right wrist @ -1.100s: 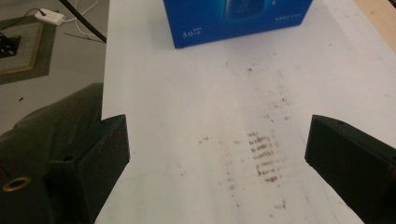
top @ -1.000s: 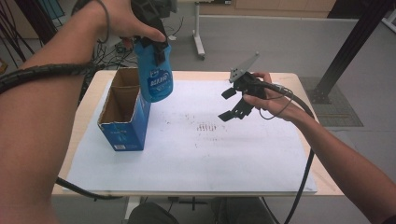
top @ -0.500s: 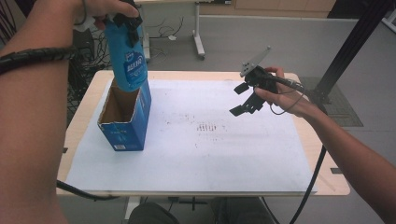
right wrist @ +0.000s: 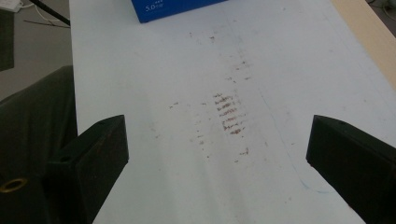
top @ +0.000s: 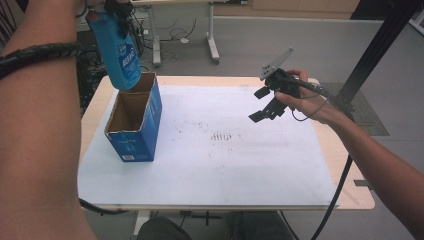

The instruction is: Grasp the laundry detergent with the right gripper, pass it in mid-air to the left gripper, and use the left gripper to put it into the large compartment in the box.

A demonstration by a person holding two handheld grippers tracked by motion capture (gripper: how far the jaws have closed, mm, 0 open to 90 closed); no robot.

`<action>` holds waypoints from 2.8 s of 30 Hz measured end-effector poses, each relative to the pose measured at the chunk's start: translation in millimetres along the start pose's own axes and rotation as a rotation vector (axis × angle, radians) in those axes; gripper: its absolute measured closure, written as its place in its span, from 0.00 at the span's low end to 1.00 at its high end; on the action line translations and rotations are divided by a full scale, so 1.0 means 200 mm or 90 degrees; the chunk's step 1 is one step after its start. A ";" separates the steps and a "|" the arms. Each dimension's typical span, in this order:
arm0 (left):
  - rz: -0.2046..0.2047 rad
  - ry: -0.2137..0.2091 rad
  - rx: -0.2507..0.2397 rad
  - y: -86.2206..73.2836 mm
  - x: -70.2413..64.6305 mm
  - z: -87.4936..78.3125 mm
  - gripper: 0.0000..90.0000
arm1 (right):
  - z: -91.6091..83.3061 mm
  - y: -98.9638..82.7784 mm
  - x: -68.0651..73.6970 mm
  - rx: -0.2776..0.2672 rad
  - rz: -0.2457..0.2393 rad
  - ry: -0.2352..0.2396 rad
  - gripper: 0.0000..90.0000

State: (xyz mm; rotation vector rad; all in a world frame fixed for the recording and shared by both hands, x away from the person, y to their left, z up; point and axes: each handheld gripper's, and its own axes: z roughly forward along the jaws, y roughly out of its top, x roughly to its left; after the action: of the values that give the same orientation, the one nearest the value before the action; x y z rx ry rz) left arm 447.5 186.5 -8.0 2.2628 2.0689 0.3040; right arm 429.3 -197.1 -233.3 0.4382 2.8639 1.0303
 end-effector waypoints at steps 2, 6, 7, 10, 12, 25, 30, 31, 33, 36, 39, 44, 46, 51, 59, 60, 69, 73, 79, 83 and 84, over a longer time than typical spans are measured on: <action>-0.025 0.006 0.004 0.00 0.02 0.00 0.41 | 0.00 0.00 0.00 0.002 0.000 -0.001 0.06; -0.054 0.016 0.007 0.00 0.04 0.01 0.41 | -0.01 0.00 0.00 0.003 -0.002 -0.004 0.06; -0.061 0.016 0.007 0.00 0.04 0.02 0.41 | -0.01 0.00 0.00 0.002 -0.002 -0.004 0.06; -0.070 0.015 0.007 -0.01 0.05 0.02 0.41 | -0.01 0.00 0.01 0.003 -0.004 -0.004 0.06; -0.081 0.013 0.004 -0.01 0.06 0.02 0.41 | -0.01 0.00 0.01 0.004 -0.005 -0.004 0.06; -0.100 0.013 0.004 -0.02 0.09 0.11 0.41 | -0.01 0.00 0.03 0.006 -0.002 -0.002 0.06; -0.104 0.011 0.007 -0.03 0.10 0.15 0.41 | -0.01 0.00 0.03 0.006 -0.002 -0.001 0.06; -0.103 0.011 0.006 -0.03 0.10 0.17 0.41 | -0.01 0.00 0.03 0.007 -0.003 -0.001 0.06; -0.106 0.010 0.005 -0.03 0.10 0.19 0.41 | -0.01 0.00 0.03 0.006 -0.003 -0.001 0.06; -0.108 0.008 0.003 -0.03 0.11 0.21 0.41 | -0.01 -0.01 0.03 0.005 -0.002 -0.002 0.06; -0.110 0.006 0.001 -0.04 0.11 0.23 0.41 | -0.01 -0.01 0.03 0.004 -0.003 -0.001 0.06; -0.112 0.003 0.005 -0.04 0.12 0.30 0.41 | 0.00 -0.01 0.04 0.005 -0.003 -0.001 0.06; -0.113 0.004 0.007 -0.05 0.12 0.33 0.41 | 0.00 -0.01 0.04 0.007 -0.004 -0.001 0.06; -0.114 0.001 0.010 -0.05 0.13 0.40 0.41 | 0.00 -0.01 0.03 0.008 -0.004 -0.003 0.06; -0.120 -0.014 0.015 -0.07 0.13 0.52 0.41 | 0.01 0.00 0.04 0.011 -0.008 -0.004 0.06; -0.120 -0.014 0.015 -0.07 0.13 0.52 0.41 | 0.01 0.00 0.04 0.011 -0.008 -0.004 0.06; -0.122 -0.012 0.014 -0.10 0.12 0.66 0.41 | 0.03 0.00 0.04 0.017 -0.008 -0.003 0.06; -0.120 -0.010 0.018 -0.10 0.12 0.72 0.41 | 0.04 0.00 0.04 0.019 -0.009 -0.001 0.06; -0.117 -0.007 0.017 -0.11 0.11 0.81 0.41 | 0.04 0.00 0.04 0.022 -0.010 -0.002 0.06; -0.116 -0.006 0.021 -0.12 0.10 0.87 0.41 | 0.05 0.00 0.04 0.023 -0.008 -0.001 0.06; -0.116 -0.007 0.019 -0.13 0.10 0.89 0.41 | 0.05 -0.01 0.04 0.024 -0.008 0.000 0.06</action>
State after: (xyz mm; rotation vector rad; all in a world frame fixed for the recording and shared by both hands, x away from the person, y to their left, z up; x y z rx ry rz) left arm 457.0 224.1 -183.9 2.0660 2.2684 0.2502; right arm 422.8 -189.8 -240.9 0.4232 2.8867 0.9750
